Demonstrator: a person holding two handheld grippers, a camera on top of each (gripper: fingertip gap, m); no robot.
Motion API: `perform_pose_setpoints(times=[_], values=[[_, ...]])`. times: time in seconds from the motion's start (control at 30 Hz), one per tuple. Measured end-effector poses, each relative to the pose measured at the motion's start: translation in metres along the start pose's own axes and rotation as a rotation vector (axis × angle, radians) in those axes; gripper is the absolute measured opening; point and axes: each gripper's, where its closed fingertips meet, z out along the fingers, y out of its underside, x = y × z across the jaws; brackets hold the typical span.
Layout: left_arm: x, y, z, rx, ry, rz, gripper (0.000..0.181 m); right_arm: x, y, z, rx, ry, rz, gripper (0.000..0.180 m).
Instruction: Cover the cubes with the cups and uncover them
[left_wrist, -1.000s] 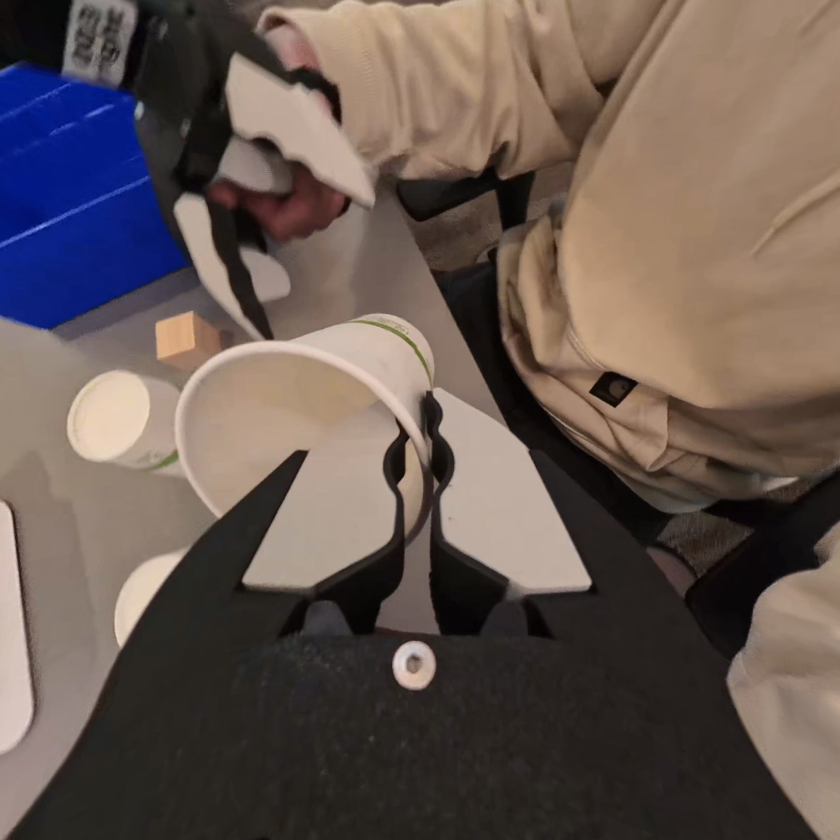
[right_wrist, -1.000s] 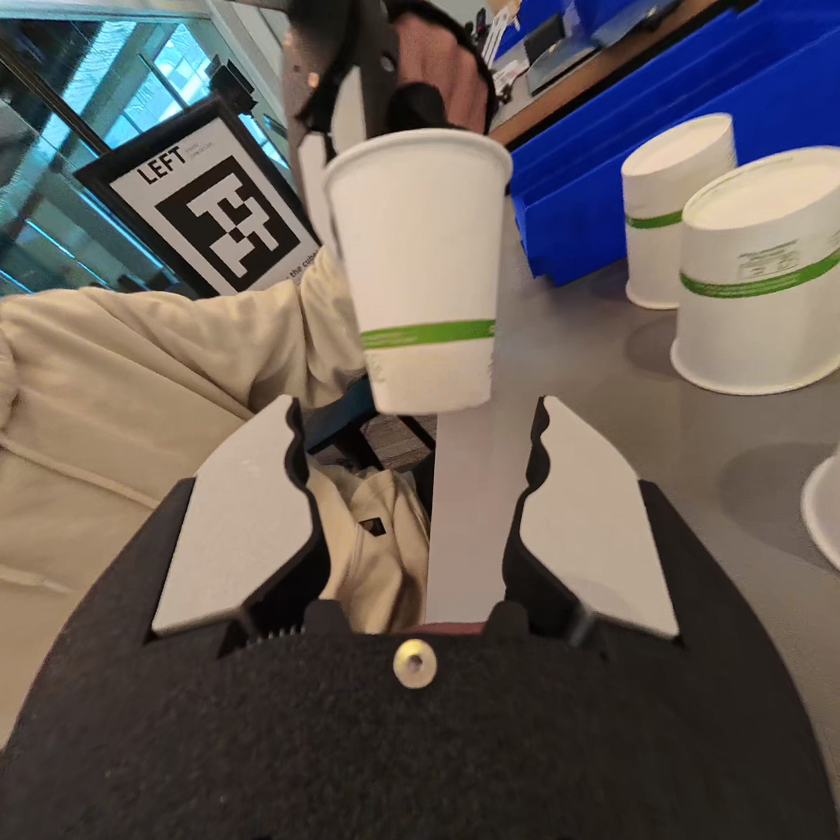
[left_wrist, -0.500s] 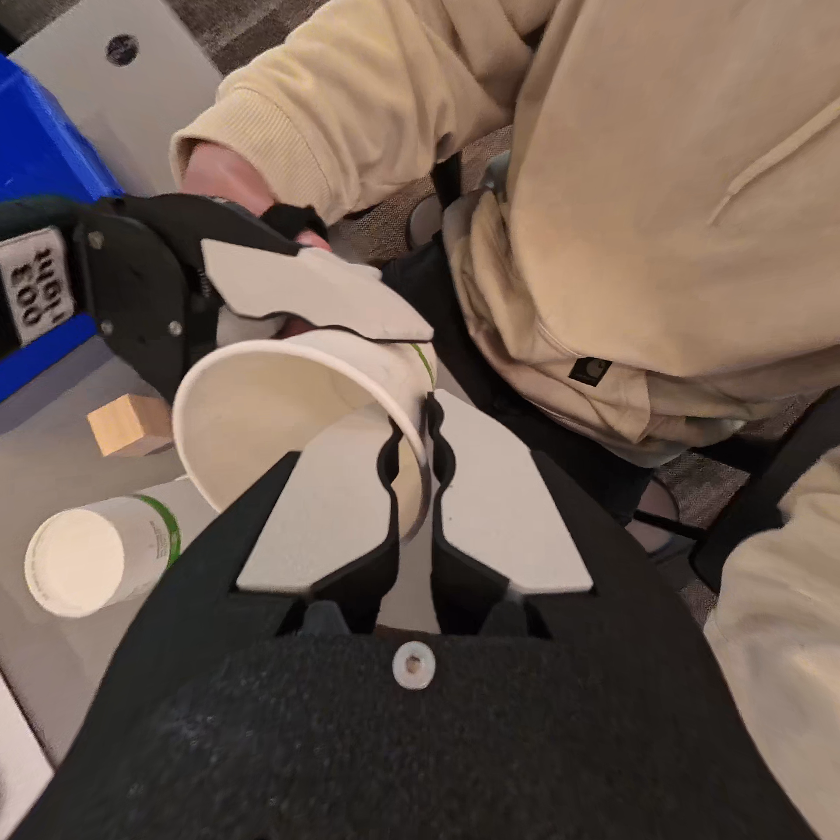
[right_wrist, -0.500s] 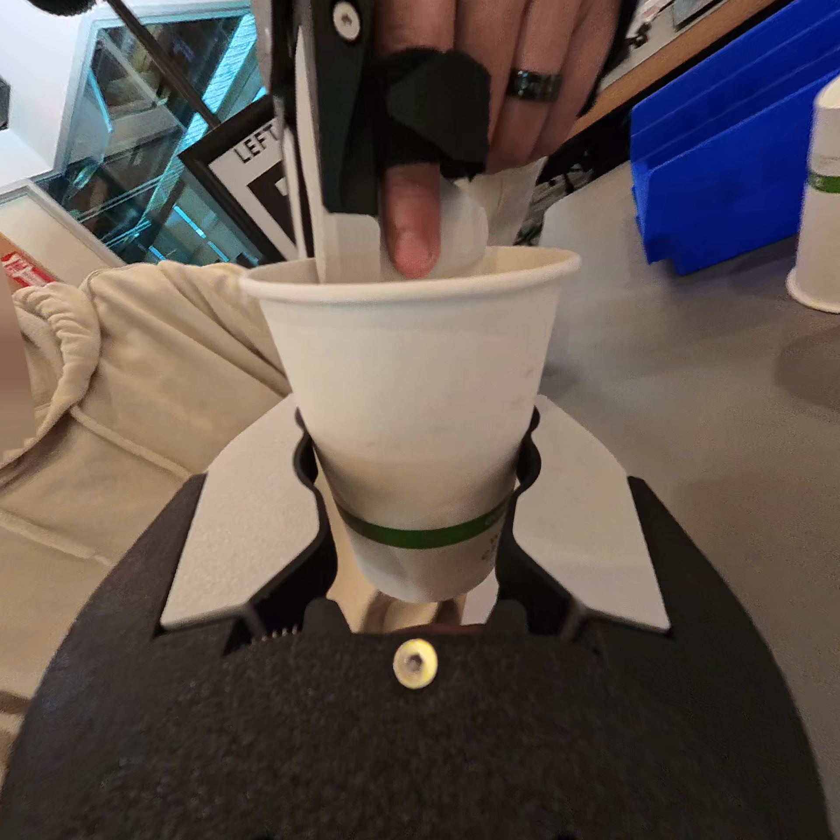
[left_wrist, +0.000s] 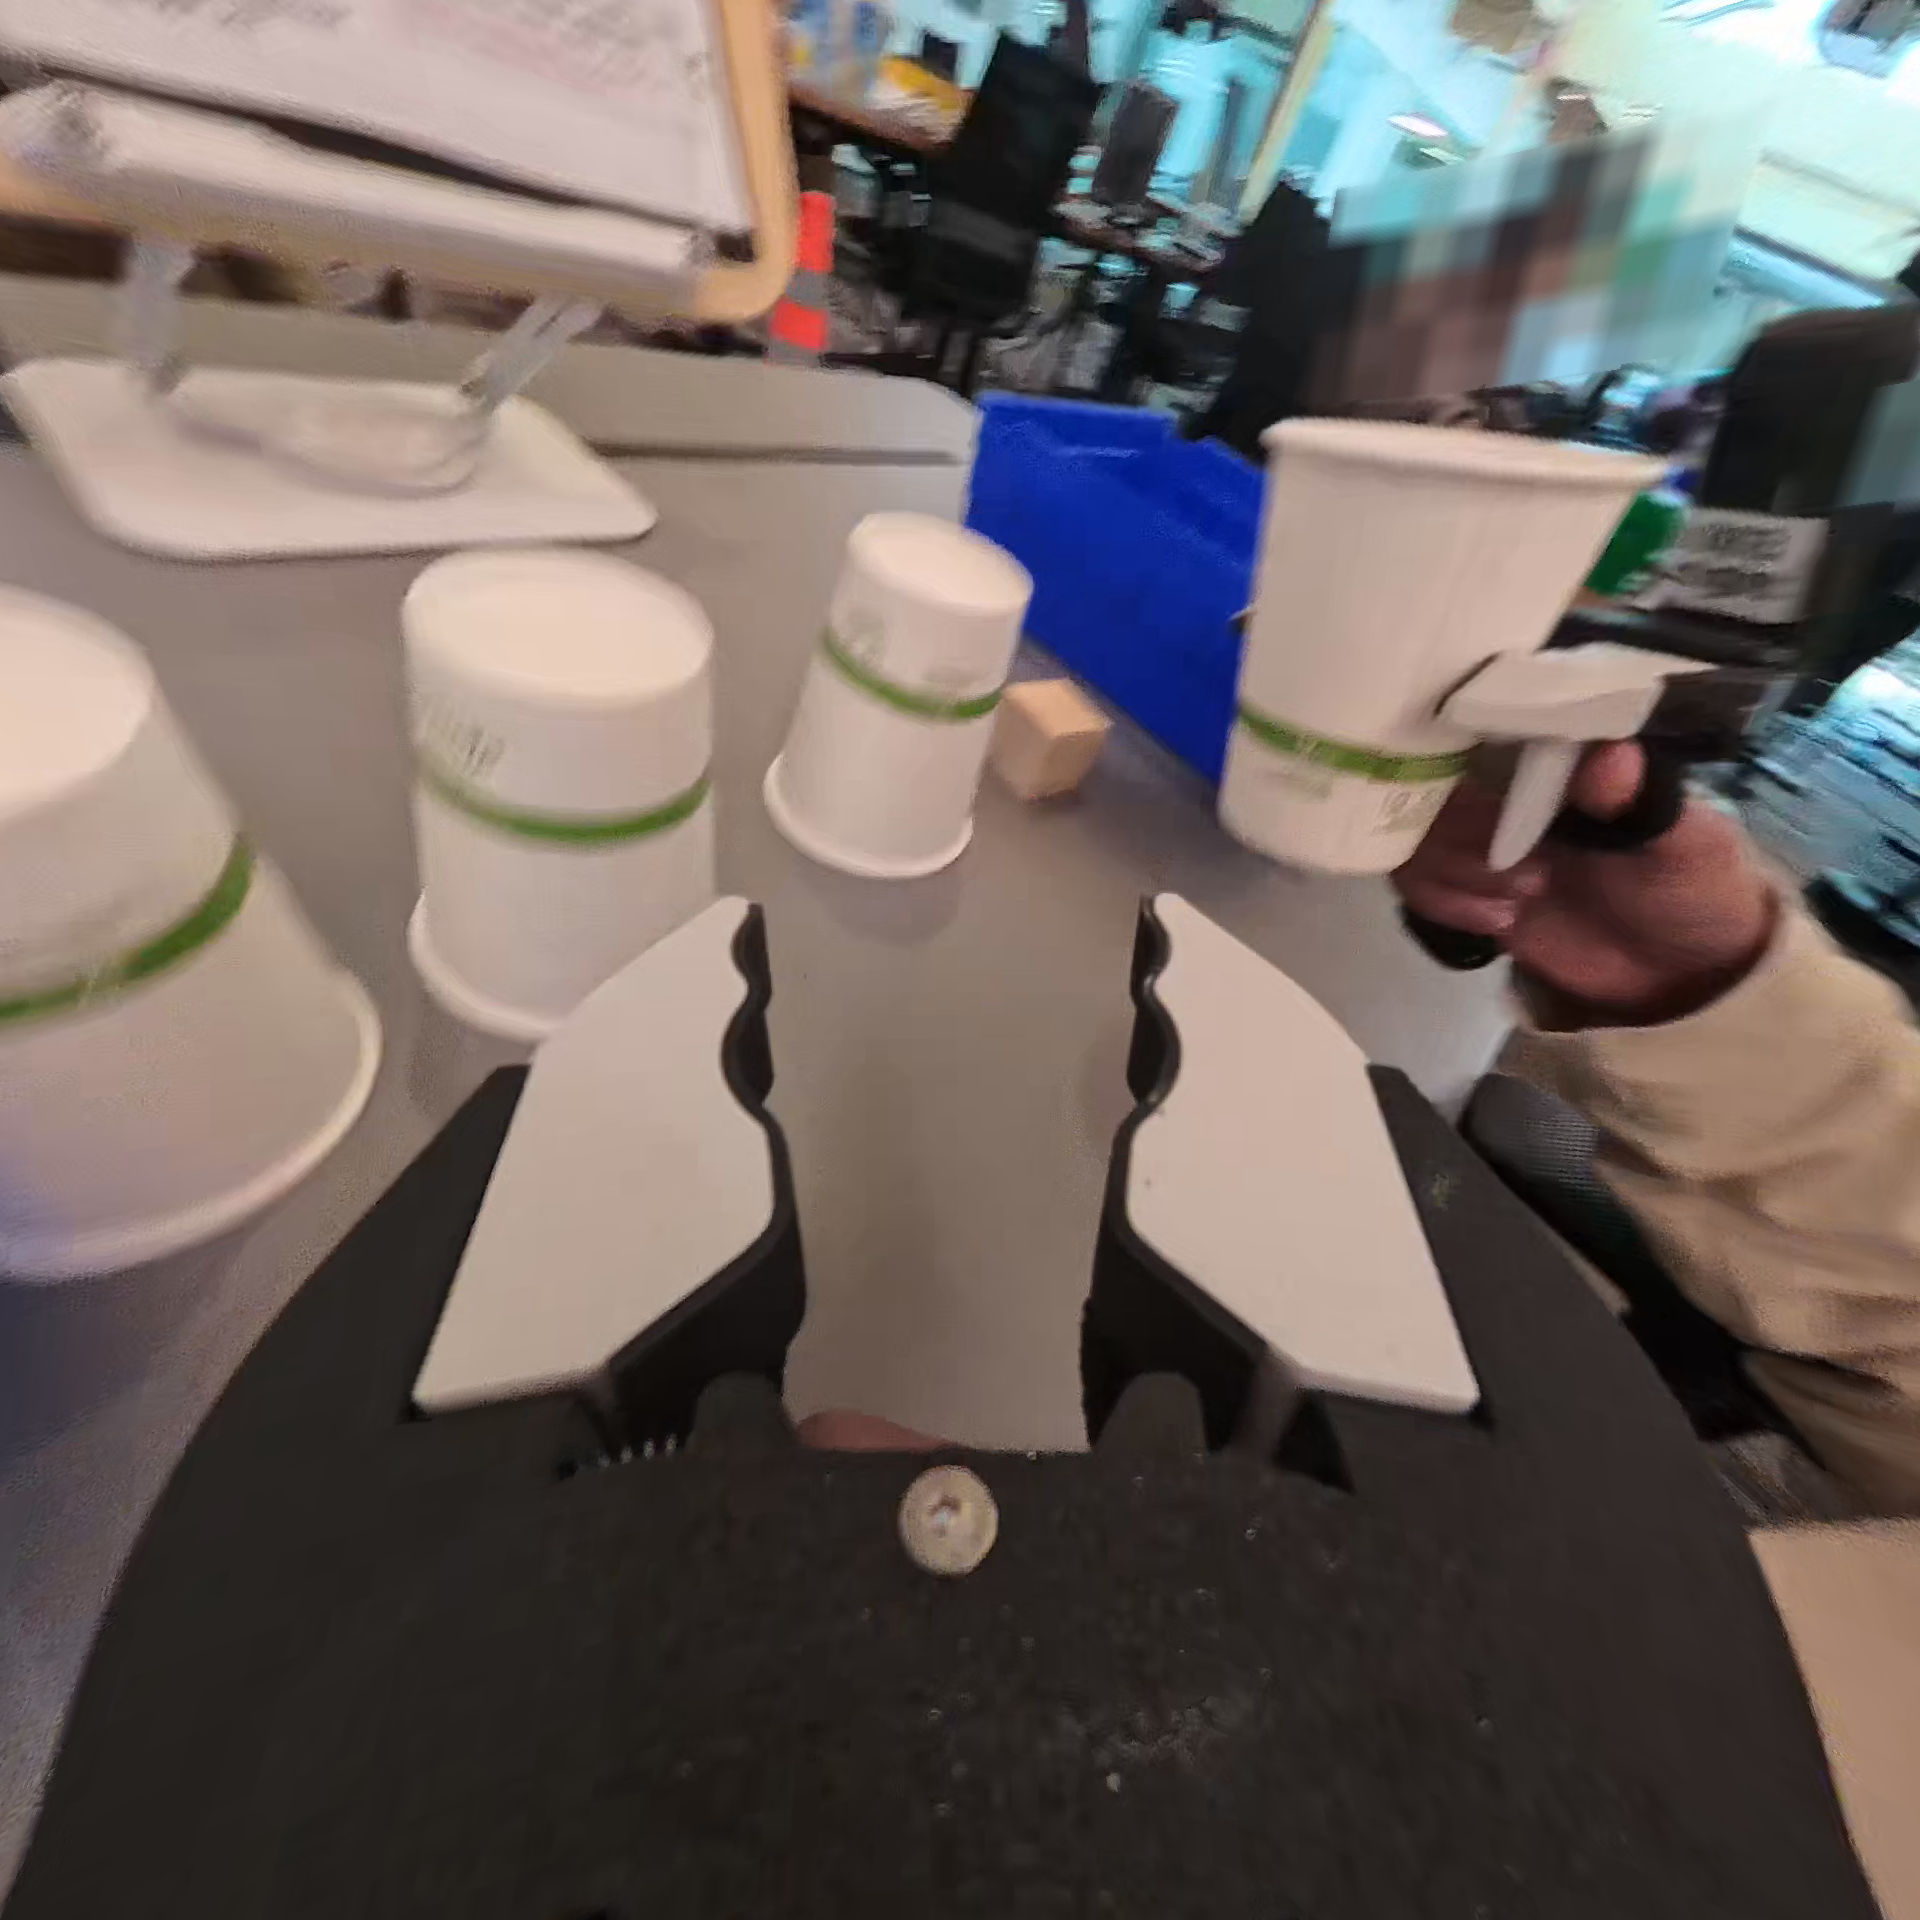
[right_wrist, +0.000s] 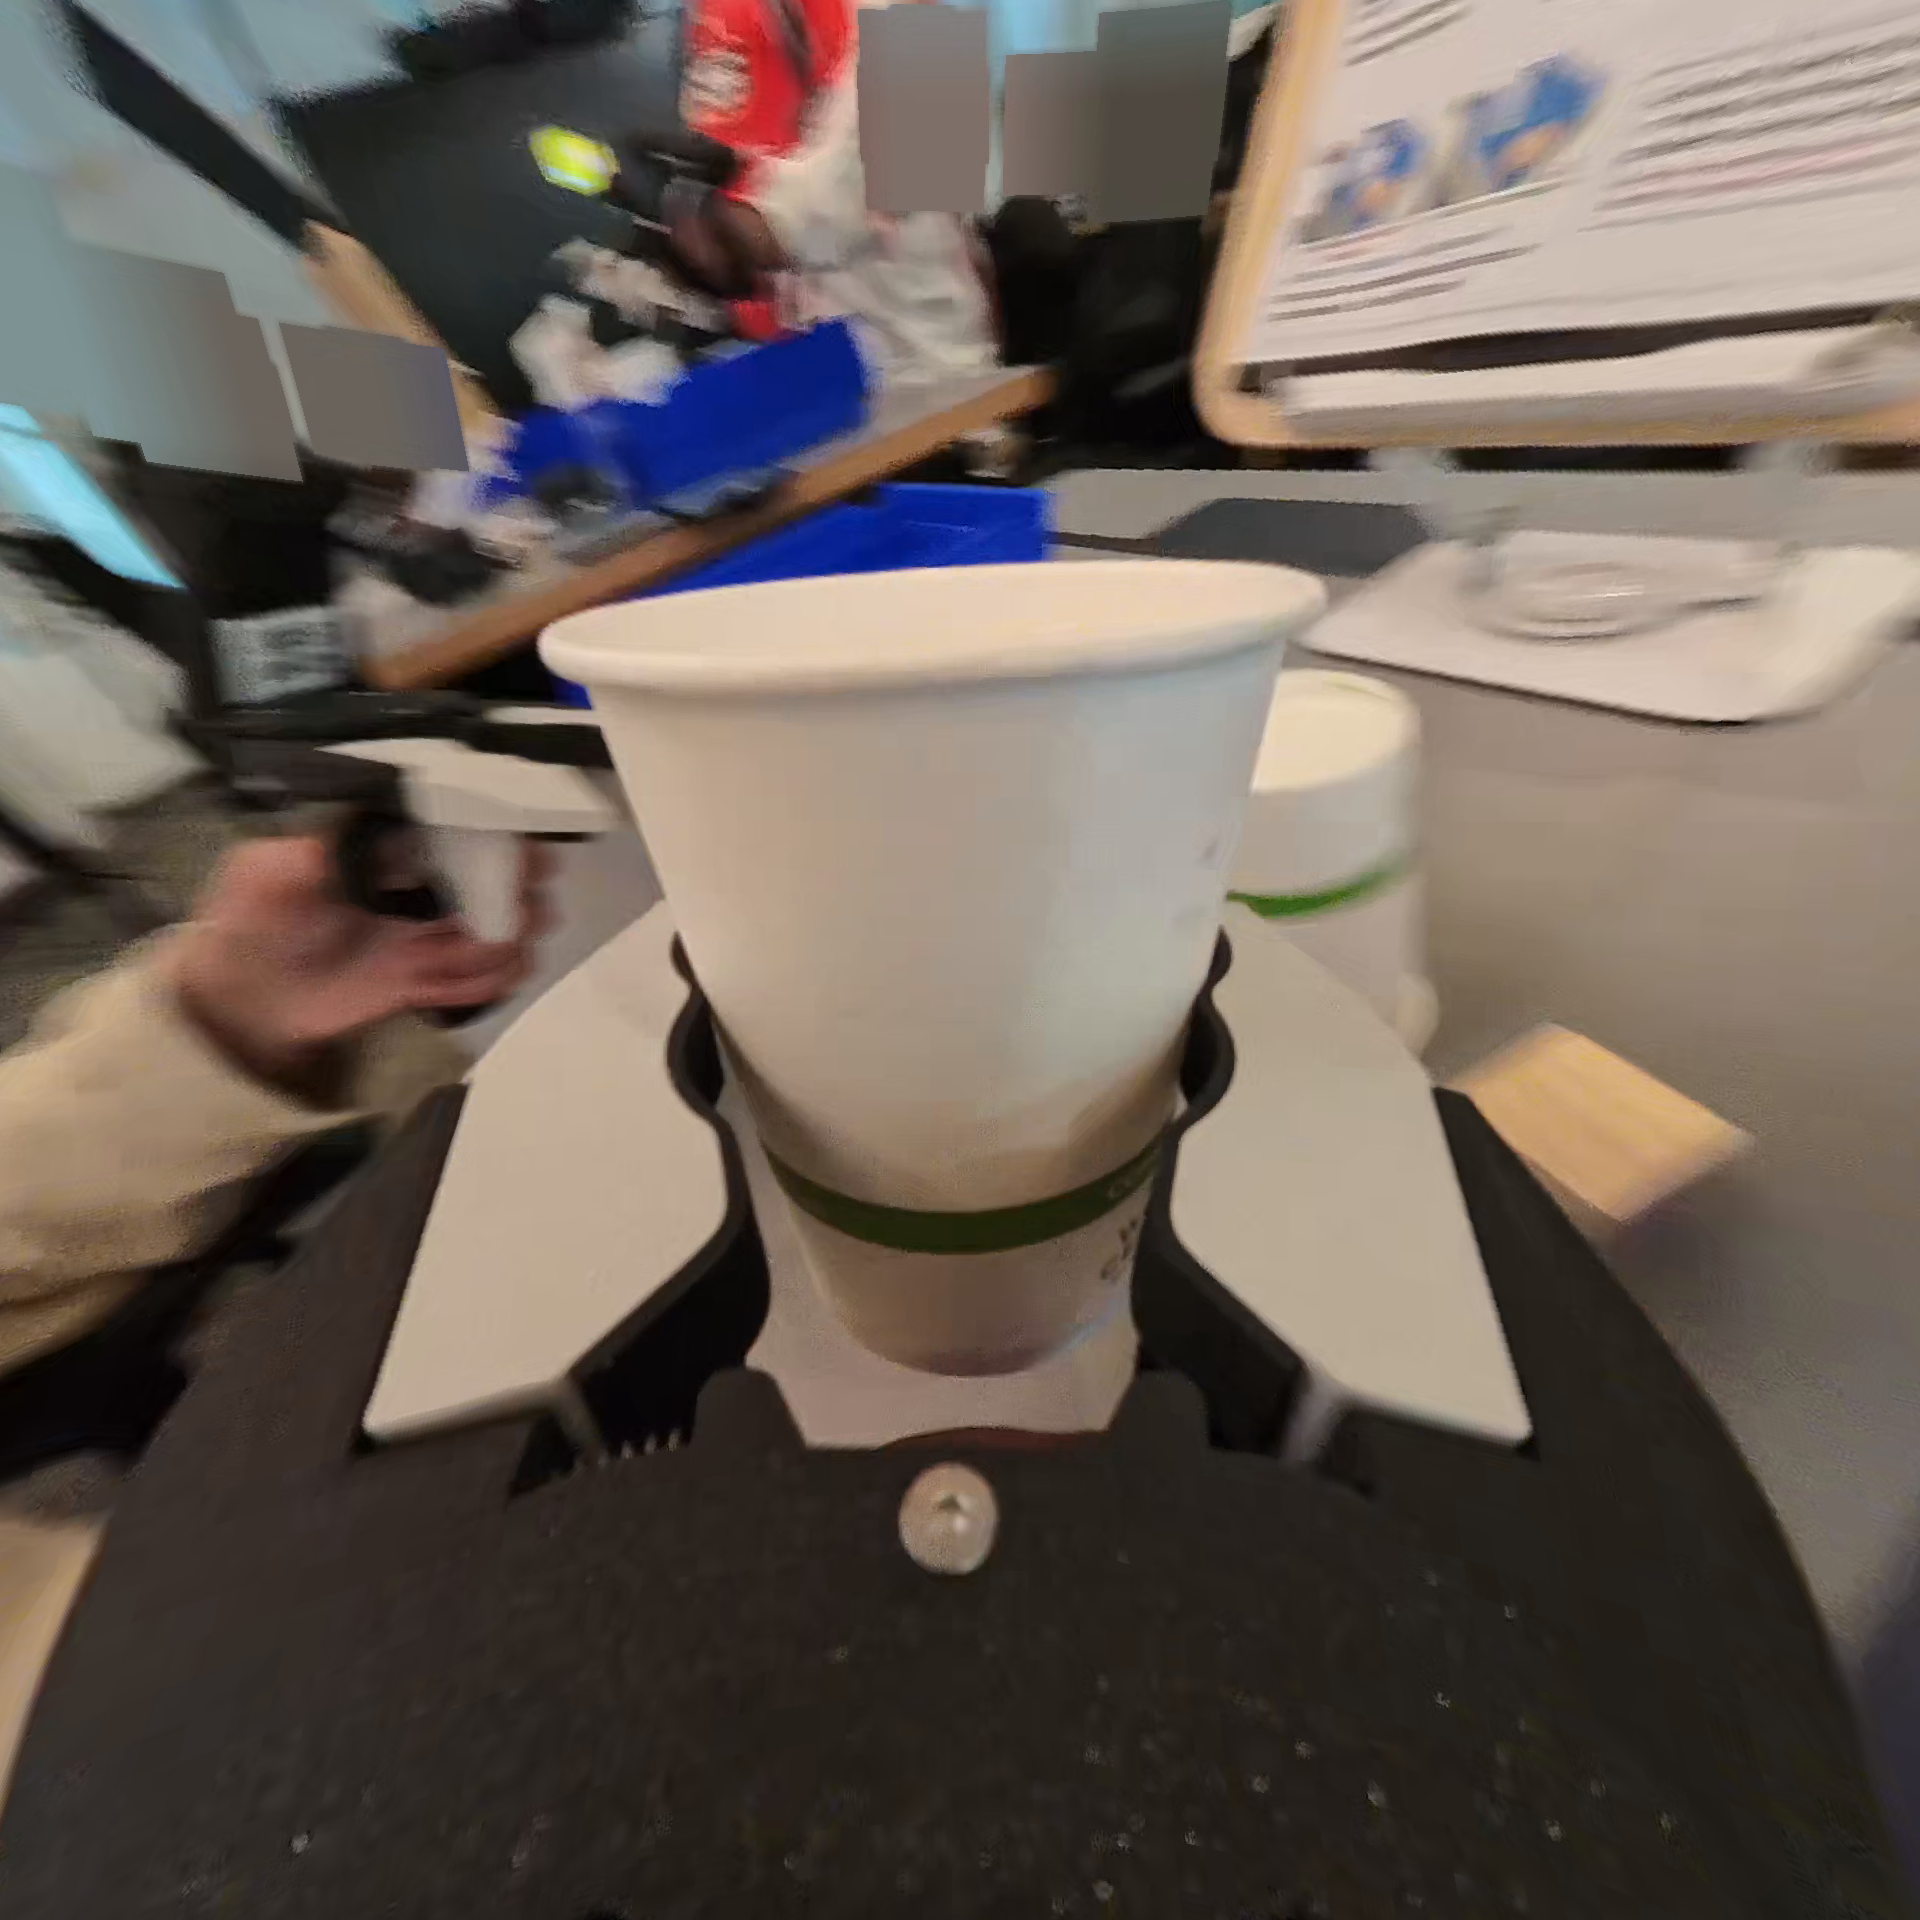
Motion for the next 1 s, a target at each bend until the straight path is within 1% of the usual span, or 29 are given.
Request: perform_pose_setpoints(times=[0.07, 0.13, 0.17, 0.23, 0.37, 0.57, 0.8, 1.0], values=[[-0.005, 0.021, -0.014, 0.021, -0.059, -0.001, 0.061, 0.022, 0.02, -0.016, -0.054, 0.196, -0.1, 0.088], [-0.003, 0.032, -0.023, 0.027, -0.093, 0.028, 0.06, 0.037, 0.047, -0.028, -0.133, 0.29, -0.114, 0.088], [-0.003, 0.035, -0.025, 0.028, -0.111, 0.051, 0.06, 0.043, 0.057, -0.032, -0.147, 0.305, -0.092, 0.088], [0.002, 0.039, -0.025, 0.02, -0.111, 0.096, 0.058, 0.05, 0.069, -0.034, -0.192, 0.311, -0.053, 0.088], [0.009, 0.045, -0.015, -0.01, -0.098, 0.166, 0.059, 0.066, 0.08, -0.038, -0.279, 0.37, -0.102, 0.088], [0.012, 0.056, -0.008, -0.046, -0.105, 0.236, 0.059, 0.07, 0.082, -0.048, -0.275, 0.357, -0.086, 0.088], [0.009, 0.059, -0.007, -0.06, -0.107, 0.242, 0.059, 0.069, 0.085, -0.063, -0.256, 0.373, -0.065, 0.089], [0.007, 0.058, -0.008, -0.057, -0.118, 0.24, 0.059, 0.066, 0.092, -0.071, -0.286, 0.398, -0.069, 0.088]])
